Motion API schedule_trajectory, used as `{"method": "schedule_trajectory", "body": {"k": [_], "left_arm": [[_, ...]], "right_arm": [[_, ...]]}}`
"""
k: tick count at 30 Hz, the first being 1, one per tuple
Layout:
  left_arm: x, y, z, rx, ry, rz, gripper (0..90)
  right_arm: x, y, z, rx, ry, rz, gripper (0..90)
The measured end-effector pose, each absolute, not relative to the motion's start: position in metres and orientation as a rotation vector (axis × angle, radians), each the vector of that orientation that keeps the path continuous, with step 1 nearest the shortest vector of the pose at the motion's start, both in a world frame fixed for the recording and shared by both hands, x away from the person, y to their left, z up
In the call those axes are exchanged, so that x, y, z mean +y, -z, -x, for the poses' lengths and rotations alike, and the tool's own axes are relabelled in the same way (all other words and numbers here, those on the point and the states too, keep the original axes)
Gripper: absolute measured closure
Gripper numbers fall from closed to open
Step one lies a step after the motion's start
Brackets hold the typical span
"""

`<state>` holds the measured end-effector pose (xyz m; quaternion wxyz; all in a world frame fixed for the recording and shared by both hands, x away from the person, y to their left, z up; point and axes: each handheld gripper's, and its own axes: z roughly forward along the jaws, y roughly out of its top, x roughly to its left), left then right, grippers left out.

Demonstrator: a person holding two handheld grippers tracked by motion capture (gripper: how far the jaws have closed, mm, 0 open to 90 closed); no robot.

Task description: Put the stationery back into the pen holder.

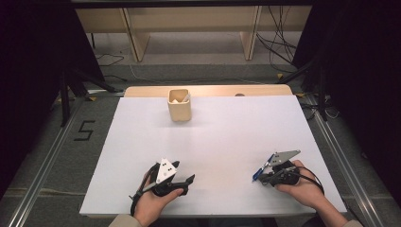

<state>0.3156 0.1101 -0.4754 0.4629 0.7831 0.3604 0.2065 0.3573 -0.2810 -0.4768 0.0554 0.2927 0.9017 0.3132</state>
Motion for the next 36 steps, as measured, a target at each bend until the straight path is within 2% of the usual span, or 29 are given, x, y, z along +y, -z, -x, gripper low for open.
{"method": "schedule_trajectory", "body": {"k": [26, 29, 30, 33, 36], "left_arm": [[0.107, 0.476, -0.316, 0.876, -0.502, -1.936, 27.5], [0.107, 0.476, -0.316, 0.876, -0.503, -1.938, 27.5], [0.106, 0.476, -0.316, 0.872, -0.505, -1.939, 27.5], [0.103, 0.476, -0.316, 0.862, -0.499, -1.945, 27.5], [0.097, 0.477, -0.316, 0.849, -0.481, -1.953, 27.6]], "right_arm": [[-0.276, 0.478, -0.362, 2.71, -0.977, -0.896, 90.0], [-0.277, 0.474, -0.361, 2.685, -1.03, -0.89, 85.4], [-0.279, 0.47, -0.362, 2.632, -1.056, -0.896, 80.3], [-0.28, 0.468, -0.364, 2.59, -1.075, -0.914, 75.9], [-0.284, 0.465, -0.369, 2.486, -1.116, -0.956, 67.0]]}}
